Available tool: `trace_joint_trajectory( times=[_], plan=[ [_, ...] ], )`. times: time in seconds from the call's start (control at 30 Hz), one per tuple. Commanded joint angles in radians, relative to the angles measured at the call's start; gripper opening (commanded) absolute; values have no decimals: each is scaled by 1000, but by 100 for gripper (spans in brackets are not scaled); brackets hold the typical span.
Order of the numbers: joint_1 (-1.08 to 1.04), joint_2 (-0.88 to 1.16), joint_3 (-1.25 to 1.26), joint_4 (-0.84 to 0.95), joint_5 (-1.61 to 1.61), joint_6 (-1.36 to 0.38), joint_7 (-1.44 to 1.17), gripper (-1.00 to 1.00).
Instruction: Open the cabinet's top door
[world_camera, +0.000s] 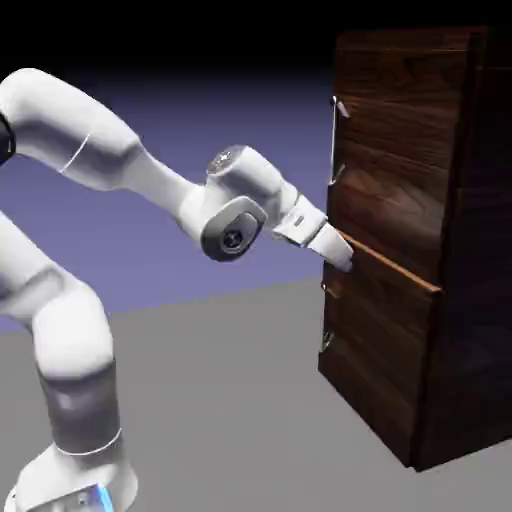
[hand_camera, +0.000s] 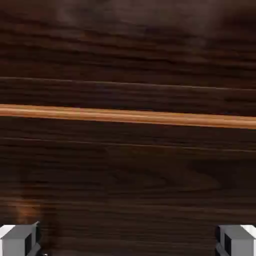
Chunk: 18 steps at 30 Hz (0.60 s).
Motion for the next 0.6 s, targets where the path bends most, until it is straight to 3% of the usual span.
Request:
trace_joint_trajectory(
  times=[0.0, 0.57],
  plan=[
    [-17, -11, 19, 7, 44, -2, 33, 0],
    [-302, -202, 340, 134, 783, -42, 600, 0]
  ],
)
